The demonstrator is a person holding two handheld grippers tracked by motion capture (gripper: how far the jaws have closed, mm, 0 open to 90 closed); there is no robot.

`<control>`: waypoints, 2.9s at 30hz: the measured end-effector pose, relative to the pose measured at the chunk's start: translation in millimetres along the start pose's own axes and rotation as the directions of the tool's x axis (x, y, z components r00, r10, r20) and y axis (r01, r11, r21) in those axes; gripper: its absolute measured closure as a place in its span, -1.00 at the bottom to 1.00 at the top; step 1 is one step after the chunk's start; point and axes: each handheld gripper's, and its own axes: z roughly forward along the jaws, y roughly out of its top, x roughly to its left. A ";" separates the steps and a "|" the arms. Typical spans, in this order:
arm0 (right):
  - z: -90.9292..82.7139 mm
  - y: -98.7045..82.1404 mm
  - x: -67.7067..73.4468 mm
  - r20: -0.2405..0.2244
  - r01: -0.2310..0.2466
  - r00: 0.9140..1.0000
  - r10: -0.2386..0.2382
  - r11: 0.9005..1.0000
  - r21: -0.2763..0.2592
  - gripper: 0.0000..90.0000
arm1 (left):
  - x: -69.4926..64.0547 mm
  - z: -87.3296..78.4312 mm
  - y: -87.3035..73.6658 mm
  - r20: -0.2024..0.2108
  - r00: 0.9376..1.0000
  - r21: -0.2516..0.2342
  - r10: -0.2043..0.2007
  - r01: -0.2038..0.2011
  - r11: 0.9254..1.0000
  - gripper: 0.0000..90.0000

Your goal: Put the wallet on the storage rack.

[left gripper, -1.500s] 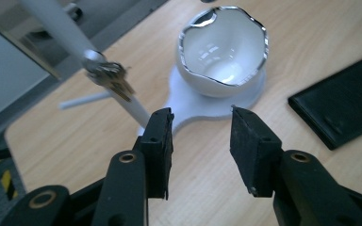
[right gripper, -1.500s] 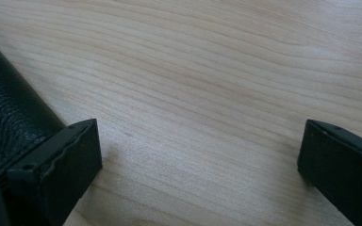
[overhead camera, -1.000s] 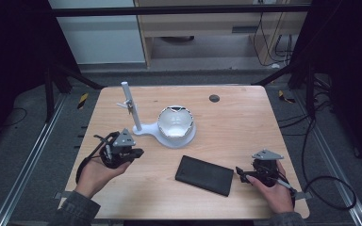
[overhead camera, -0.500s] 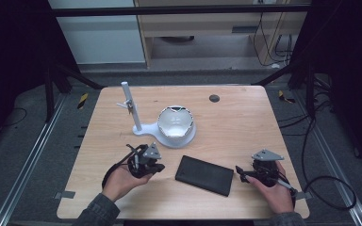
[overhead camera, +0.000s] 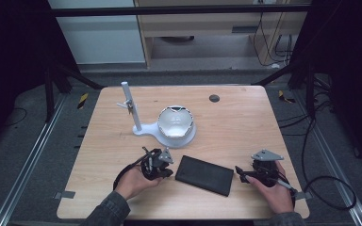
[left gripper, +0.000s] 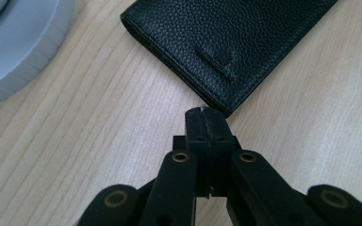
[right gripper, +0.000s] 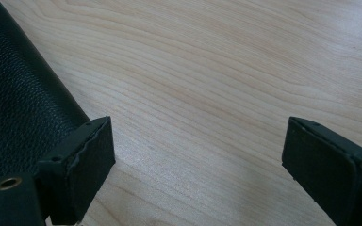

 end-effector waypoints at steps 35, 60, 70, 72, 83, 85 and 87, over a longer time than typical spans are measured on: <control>-0.9 0.2 0.0 -0.005 0.002 1.000 -0.002 1.000 -0.004 -0.78 | 0.5 9.8 -1.5 0.052 0.999 -0.005 -0.003 0.003 1.000 1.00; -2.3 32.6 103.0 -0.204 0.302 0.932 -0.299 0.953 -0.019 -0.84 | 6.4 3.8 10.2 0.141 0.987 -0.155 -0.083 0.104 0.982 1.00; 6.9 36.0 112.9 -0.183 0.362 0.918 -0.351 0.932 0.026 -0.71 | 8.4 0.6 21.8 0.142 0.985 -0.169 -0.099 0.123 0.978 1.00; 8.3 37.4 112.7 -0.175 0.369 0.918 -0.357 0.929 0.038 -0.66 | 8.8 -0.2 24.8 0.141 0.986 -0.166 -0.094 0.117 0.979 1.00; 17.8 46.1 112.0 -0.141 0.398 0.913 -0.384 0.912 0.097 -0.36 | 10.3 -5.7 41.3 0.128 0.987 -0.171 -0.097 0.118 0.978 1.00; 18.6 47.3 111.0 -0.132 0.397 0.914 -0.383 0.912 0.101 -0.29 | 11.0 -6.1 42.7 0.127 0.987 -0.168 -0.099 0.120 0.979 1.00; 18.7 49.0 110.5 -0.122 0.399 0.914 -0.386 0.909 0.117 -0.24 | 11.3 -6.2 43.7 0.127 0.987 -0.171 -0.101 0.122 0.978 1.00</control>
